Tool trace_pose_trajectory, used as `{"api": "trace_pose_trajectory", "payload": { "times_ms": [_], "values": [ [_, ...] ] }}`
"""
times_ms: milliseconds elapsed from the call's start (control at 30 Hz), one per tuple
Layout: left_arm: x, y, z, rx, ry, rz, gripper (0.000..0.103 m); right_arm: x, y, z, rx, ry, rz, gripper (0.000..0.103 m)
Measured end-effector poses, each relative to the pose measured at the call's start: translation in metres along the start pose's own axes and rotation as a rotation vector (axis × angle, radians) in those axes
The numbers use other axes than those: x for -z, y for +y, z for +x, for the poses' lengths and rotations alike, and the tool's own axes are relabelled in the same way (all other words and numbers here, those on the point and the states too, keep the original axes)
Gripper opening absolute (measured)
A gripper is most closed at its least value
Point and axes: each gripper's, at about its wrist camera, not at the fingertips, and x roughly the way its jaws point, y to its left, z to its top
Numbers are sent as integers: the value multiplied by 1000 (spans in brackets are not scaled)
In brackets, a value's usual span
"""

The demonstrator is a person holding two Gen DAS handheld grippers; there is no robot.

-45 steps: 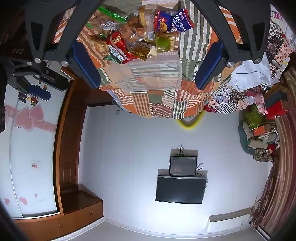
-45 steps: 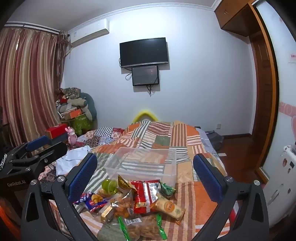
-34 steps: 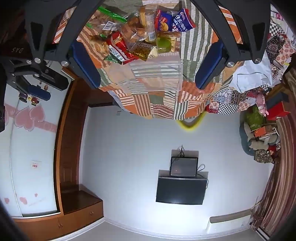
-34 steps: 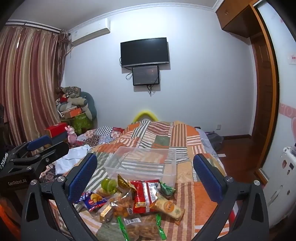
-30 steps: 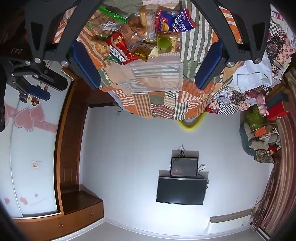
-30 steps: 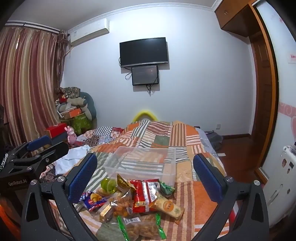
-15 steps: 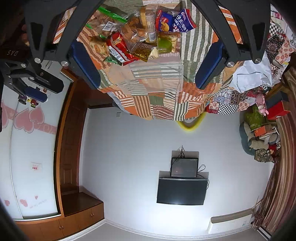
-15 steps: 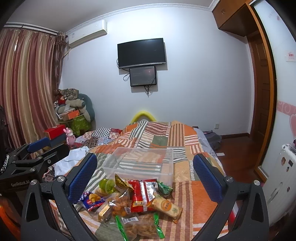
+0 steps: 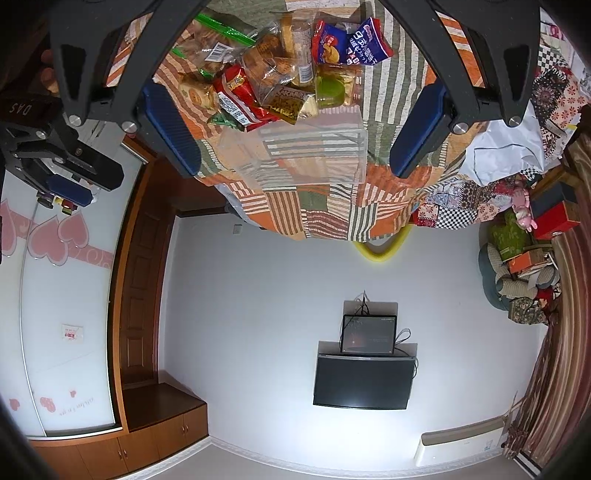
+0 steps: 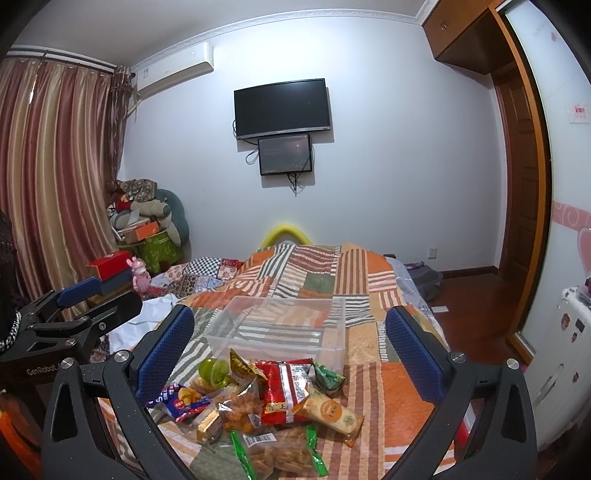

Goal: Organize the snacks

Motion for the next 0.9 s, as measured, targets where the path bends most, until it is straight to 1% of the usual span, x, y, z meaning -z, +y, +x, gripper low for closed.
{"api": "trace_pose_trajectory", "payload": {
  "times_ms": [900],
  "values": [
    [-1, 1, 0, -5, -2, -1, 103, 3, -1, 1, -5, 19, 24, 103]
  ]
}}
